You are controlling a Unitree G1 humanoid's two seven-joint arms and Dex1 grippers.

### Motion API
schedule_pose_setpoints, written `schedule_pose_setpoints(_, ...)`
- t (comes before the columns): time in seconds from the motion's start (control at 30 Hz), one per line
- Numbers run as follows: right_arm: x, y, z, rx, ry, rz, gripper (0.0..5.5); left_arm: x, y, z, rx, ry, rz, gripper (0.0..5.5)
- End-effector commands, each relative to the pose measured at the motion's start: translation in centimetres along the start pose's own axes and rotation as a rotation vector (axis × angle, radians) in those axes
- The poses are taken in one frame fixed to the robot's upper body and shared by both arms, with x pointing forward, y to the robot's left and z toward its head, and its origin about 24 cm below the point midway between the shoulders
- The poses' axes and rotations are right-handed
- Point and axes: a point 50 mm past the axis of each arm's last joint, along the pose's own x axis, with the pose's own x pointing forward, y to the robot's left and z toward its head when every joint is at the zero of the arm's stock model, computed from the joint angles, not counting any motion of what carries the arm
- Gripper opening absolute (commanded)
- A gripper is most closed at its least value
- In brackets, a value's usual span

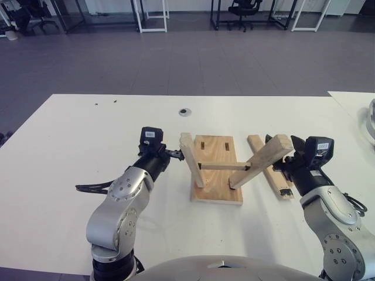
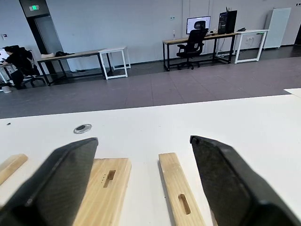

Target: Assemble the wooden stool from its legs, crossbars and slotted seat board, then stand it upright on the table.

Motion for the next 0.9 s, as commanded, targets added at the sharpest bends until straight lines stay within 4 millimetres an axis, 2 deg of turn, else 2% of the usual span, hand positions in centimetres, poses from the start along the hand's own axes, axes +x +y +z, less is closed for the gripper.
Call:
schedule_pose_setpoints(0.03,0.9,-3.4,0.9,0.046,-0.034,-0.033,3.67,-1.2,2.6,0.2,0.06,-0.01,0.11,5.02)
schedule_pose_setpoints(0.1,1.0,-5.2,2.3,0.036,-0.095,-0.022,3.67,-2.7,4.6,0.5,0.099,-0.018,0.193,5.02)
schedule_pose_setpoints(0.13,0.7,-5.2,2.7,0.033,-0.109,-0.001,3.67,-3.5,4.9,0.6,0.102,-0.018,0.212,5.02)
schedule_pose_setpoints(0.23,-0.5,-2.9,2.0,0.042,-0.093,0.042,3.67,-4.2,2.9,0.9,0.044,-0.056,0.139,5.02)
schedule_pose_setpoints(0.33,-1.0,0.2,2.5,0.064,-0.123,0.148,3.67,-2.7,-0.5,1.8,-0.058,-0.097,-0.017,5.02)
schedule_pose_setpoints(0.4,-0.8,1.1,2.8,0.039,-0.112,0.165,3.67,-1.9,-2.0,3.0,-0.051,-0.116,-0.102,5.02)
schedule_pose_setpoints(0.5,0.2,2.2,3.5,-0.106,-0.056,0.173,3.67,-0.9,-2.8,3.3,-0.003,-0.047,-0.096,5.02)
schedule_pose_setpoints(0.6,0.5,3.0,3.7,-0.179,-0.032,0.212,3.67,-0.7,-2.8,3.1,0.0,-0.005,-0.052,5.02)
schedule_pose_setpoints(0.67,0.4,2.0,3.6,-0.187,-0.022,0.152,3.67,-1.3,-1.7,2.0,-0.008,0.04,-0.011,5.02)
schedule_pose_setpoints(0.77,0.8,-1.2,2.7,-0.167,0.03,-0.005,3.67,-2.6,1.4,0.7,0.058,0.097,0.08,5.02)
schedule_pose_setpoints(0.83,1.3,-3.0,2.8,-0.134,0.025,-0.06,3.67,-2.8,3.0,1.6,0.124,0.057,0.093,5.02)
schedule_pose_setpoints(0.9,2.3,-4.2,4.4,-0.049,-0.071,-0.054,3.67,-2.3,4.4,3.8,0.227,-0.029,0.079,5.02)
